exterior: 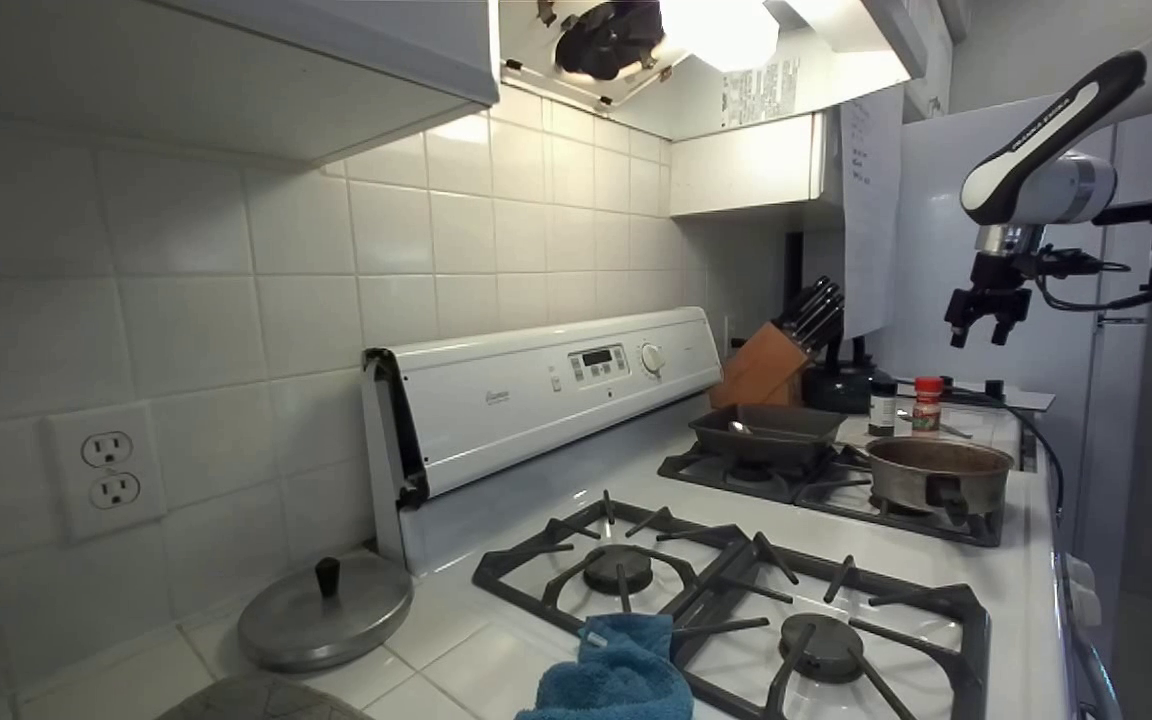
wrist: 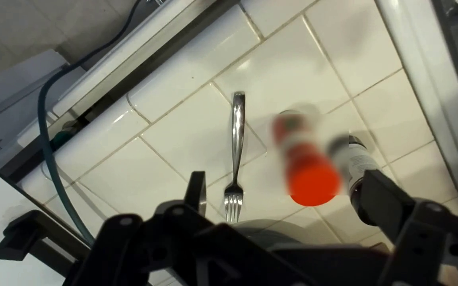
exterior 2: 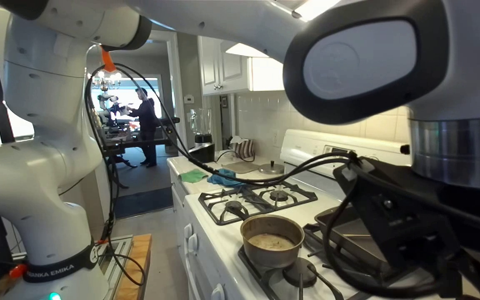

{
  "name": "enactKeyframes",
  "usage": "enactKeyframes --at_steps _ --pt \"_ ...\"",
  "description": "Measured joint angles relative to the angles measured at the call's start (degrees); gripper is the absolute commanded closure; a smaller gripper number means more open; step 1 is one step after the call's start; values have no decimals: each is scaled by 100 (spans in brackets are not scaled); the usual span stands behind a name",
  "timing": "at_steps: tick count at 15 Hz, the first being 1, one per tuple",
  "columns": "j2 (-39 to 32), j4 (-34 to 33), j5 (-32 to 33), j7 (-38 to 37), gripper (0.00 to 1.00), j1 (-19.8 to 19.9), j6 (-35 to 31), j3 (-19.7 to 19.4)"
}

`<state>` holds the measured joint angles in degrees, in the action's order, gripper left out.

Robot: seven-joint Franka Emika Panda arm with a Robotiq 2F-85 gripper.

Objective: Stack up the spice bottles

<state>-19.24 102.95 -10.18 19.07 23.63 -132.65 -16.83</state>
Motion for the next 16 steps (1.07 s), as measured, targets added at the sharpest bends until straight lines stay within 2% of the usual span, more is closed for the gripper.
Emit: enactKeyframes --at_steps 8,16 --pt "-590 -575 -199 269 0 305 0 482" --pt "-859 -654 -199 353 0 320 -32 636"
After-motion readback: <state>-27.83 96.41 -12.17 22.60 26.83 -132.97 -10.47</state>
